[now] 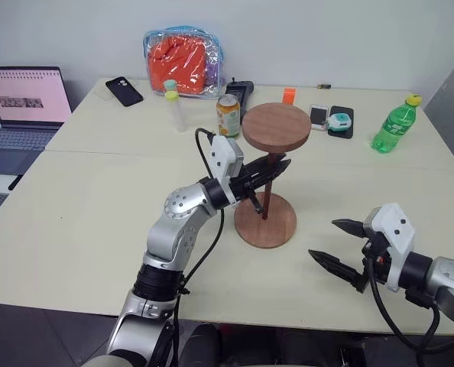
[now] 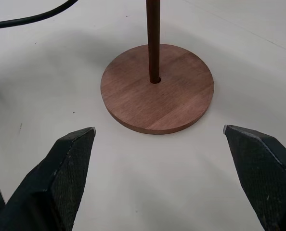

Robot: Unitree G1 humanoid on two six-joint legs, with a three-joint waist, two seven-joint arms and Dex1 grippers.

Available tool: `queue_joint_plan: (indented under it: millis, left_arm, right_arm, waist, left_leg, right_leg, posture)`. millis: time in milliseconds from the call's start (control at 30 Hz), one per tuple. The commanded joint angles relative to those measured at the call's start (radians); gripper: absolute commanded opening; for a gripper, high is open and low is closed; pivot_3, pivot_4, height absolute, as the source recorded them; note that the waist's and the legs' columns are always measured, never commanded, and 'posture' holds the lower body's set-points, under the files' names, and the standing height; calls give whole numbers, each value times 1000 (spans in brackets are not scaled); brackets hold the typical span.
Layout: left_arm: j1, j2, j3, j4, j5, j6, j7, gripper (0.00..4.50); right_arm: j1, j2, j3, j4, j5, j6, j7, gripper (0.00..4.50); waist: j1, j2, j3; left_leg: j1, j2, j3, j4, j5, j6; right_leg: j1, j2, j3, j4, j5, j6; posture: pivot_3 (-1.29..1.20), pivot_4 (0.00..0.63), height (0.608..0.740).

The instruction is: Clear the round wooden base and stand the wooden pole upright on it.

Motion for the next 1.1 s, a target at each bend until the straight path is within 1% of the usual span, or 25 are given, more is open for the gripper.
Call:
queue_joint_plan:
  millis: [33,200,500,833,1100]
  left_arm:
    - [14,-2,-19,-26,7,-16,3,260]
    - [9,-10,-26,10,28,-73,-5,260]
    - [-7,-15,-17,80,36,-124,0,260]
    - [43,21,-24,33,20,-94,-22,260]
    - [59,38,-18,30,24,-95,-19,260]
  right_arm:
    - [-3,-9,-10,-35,-4,-25,5,4500]
    - [-5,-10,-11,-35,0,-23,4,4500]
    - [0,-15,-15,-38,4,-20,7,4500]
    - [-1,-17,-16,-35,3,-23,10,4500]
    - [-5,-17,-14,-34,4,-22,8,4500]
  waist:
    - [0,0,0]
    - [0,0,0]
    - [0,0,0]
    - [0,0,0]
    - [0,0,0]
  left_leg:
    - [0,0,0,0,0,0]
    - [3,0,-1,-1,0,0]
    - [5,0,-1,-1,0,0]
    - [6,0,-2,-1,0,0]
    - [6,0,-2,-1,0,0]
  right_leg:
    - [0,0,0,0,0,0]
    - [5,0,-1,-2,0,0]
    - [9,0,-1,-6,0,0]
    - [10,0,-1,-7,0,0]
    - [10,0,-1,-7,0,0]
  posture:
    - [0,150,740]
    - [0,150,740]
    - [0,150,740]
    - [0,150,740]
    - [0,150,740]
